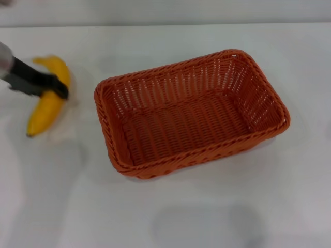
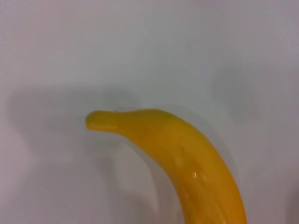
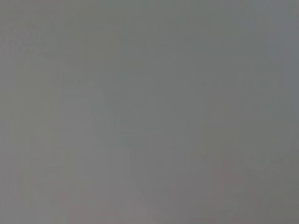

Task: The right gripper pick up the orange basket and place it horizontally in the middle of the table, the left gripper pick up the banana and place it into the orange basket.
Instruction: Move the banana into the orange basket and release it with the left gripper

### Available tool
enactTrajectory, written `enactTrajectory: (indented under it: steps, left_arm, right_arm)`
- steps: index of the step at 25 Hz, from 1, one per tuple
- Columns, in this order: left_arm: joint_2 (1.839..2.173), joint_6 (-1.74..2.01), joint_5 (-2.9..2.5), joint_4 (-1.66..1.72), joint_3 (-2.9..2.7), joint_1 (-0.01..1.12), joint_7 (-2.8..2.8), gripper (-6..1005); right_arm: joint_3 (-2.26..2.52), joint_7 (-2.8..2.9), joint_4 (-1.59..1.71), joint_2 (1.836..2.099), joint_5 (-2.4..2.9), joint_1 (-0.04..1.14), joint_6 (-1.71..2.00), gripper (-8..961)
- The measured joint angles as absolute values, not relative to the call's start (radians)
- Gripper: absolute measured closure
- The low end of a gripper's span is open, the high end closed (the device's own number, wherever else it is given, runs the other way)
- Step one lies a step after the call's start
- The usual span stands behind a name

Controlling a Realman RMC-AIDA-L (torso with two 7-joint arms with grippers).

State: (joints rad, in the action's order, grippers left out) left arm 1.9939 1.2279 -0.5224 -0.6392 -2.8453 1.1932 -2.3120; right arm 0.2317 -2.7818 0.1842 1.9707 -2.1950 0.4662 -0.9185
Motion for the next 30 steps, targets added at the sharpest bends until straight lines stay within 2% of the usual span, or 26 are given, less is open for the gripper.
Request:
enactTrajectory:
  steps: [3, 4, 7, 10, 12, 16, 20, 23, 25, 30]
  left_arm:
    - [1.994, 1.228, -0.435, -0.706, -2.845, 1.181, -2.299, 499]
    - [1.977, 1.229, -0.305, -0.755, -2.846, 1.167, -2.253, 499]
    - [1.952, 1.245, -0.147, -0.775, -2.846, 1.163, -2.163, 499]
    - [1.929, 1.29, -0.013, -0.773, -2.847, 1.195, -2.004, 499]
    - [1.927, 1.314, 0.001, -0.765, -2.848, 1.24, -1.915, 499]
    - [1.953, 1.346, -0.068, -0.733, -2.849, 1.358, -1.794, 499]
    - [2.005, 1.367, -0.204, -0.702, -2.849, 1.467, -1.715, 500]
    - [2.061, 1.369, -0.347, -0.692, -2.849, 1.555, -1.691, 500]
    - [2.076, 1.373, -0.42, -0.652, -2.849, 1.591, -1.694, 500]
    - [2.073, 1.382, -0.481, -0.517, -2.848, 1.636, -1.715, 500]
  right_arm:
    - [0.226, -2.782, 0.184, 1.968, -2.195, 0.466, -0.918, 83]
    - [0.22, -2.782, 0.185, 1.967, -2.195, 0.466, -0.918, 83]
    - [0.208, -2.782, 0.185, 1.966, -2.195, 0.463, -0.916, 83]
    - [0.208, -2.783, 0.186, 1.963, -2.195, 0.46, -0.916, 83]
    - [0.207, -2.783, 0.186, 1.962, -2.195, 0.46, -0.916, 83]
    - [0.207, -2.783, 0.186, 1.962, -2.195, 0.459, -0.915, 83]
    - [0.207, -2.783, 0.186, 1.962, -2.195, 0.459, -0.913, 84]
    - [0.207, -2.783, 0.186, 1.963, -2.195, 0.459, -0.911, 84]
    - [0.207, -2.783, 0.186, 1.964, -2.195, 0.458, -0.908, 84]
    - [0.207, -2.783, 0.186, 1.967, -2.195, 0.447, -0.906, 84]
